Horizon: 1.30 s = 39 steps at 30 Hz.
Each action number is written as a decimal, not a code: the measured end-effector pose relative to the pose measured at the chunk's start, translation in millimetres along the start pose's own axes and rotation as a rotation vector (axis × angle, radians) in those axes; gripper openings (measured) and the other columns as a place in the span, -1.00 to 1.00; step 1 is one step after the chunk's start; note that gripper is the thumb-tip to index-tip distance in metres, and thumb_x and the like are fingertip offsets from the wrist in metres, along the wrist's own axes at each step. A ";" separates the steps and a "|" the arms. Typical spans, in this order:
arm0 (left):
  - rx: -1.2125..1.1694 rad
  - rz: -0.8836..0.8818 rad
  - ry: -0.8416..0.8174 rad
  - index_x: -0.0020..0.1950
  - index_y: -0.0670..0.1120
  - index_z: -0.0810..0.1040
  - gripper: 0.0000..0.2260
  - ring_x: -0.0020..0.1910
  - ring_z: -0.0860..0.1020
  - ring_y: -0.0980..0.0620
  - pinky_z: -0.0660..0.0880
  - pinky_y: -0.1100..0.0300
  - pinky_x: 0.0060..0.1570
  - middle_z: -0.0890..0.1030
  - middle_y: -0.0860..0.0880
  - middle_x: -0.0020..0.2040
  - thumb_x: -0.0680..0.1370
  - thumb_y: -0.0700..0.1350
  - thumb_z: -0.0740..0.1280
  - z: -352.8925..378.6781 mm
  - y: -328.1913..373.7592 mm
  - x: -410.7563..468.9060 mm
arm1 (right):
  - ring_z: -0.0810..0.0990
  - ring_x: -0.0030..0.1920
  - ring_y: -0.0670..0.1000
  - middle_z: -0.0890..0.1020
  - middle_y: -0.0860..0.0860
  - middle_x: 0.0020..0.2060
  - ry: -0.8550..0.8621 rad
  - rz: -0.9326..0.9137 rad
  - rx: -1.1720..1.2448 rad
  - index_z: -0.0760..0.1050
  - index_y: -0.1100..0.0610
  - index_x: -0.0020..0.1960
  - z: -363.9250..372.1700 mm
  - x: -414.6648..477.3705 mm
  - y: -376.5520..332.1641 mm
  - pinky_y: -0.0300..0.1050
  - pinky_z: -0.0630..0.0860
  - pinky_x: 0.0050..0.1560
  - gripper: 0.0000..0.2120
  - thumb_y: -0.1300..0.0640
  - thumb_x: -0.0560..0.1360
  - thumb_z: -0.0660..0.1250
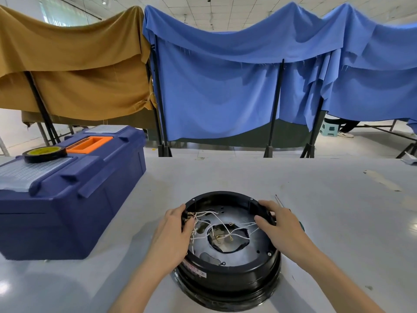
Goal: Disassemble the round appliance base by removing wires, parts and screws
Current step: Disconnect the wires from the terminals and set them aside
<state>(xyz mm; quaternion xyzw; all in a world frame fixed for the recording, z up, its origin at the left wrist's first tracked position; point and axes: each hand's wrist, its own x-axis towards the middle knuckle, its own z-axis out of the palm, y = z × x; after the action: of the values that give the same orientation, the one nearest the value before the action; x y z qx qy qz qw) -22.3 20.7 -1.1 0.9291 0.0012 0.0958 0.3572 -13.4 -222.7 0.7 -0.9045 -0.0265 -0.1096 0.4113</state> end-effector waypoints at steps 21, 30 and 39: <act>0.464 0.377 0.176 0.26 0.05 0.45 -0.76 0.14 0.35 0.09 0.25 0.20 0.19 0.38 0.08 0.16 0.64 0.07 0.15 2.5 37.6 -20.9 | 0.60 -0.25 0.03 0.62 -0.02 -0.29 0.120 0.134 0.173 0.48 0.15 -0.24 3.5 -13.1 -6.3 0.04 0.50 -0.13 -0.78 0.08 0.41 0.48; 0.015 0.416 -0.332 -0.10 0.02 0.61 -0.63 -0.20 0.54 0.20 0.48 0.27 -0.13 0.62 0.11 -0.26 0.33 0.28 0.46 27.0 64.0 -38.1 | 0.61 -0.36 -0.09 0.62 -0.10 -0.38 0.181 0.155 0.329 0.52 0.20 -0.22 9.4 -15.9 -7.3 -0.07 0.55 -0.28 -0.79 0.12 0.41 0.51; 0.047 0.387 -0.287 -0.13 0.06 0.64 -0.74 -0.30 0.48 0.21 0.42 0.27 -0.21 0.54 0.16 -0.43 0.42 0.24 0.41 30.2 61.6 -37.9 | 0.63 -0.28 -0.15 0.67 -0.05 -0.24 0.112 0.151 0.385 0.55 0.11 -0.14 7.7 -18.9 -2.0 -0.32 0.48 -0.36 -0.89 0.18 0.41 0.48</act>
<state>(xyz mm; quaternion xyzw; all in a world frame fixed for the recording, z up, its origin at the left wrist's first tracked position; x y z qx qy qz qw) -58.2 -47.9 11.2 0.9241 -0.2256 0.0296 0.3070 -30.7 -214.9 -6.9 -0.8011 0.0440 -0.1214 0.5844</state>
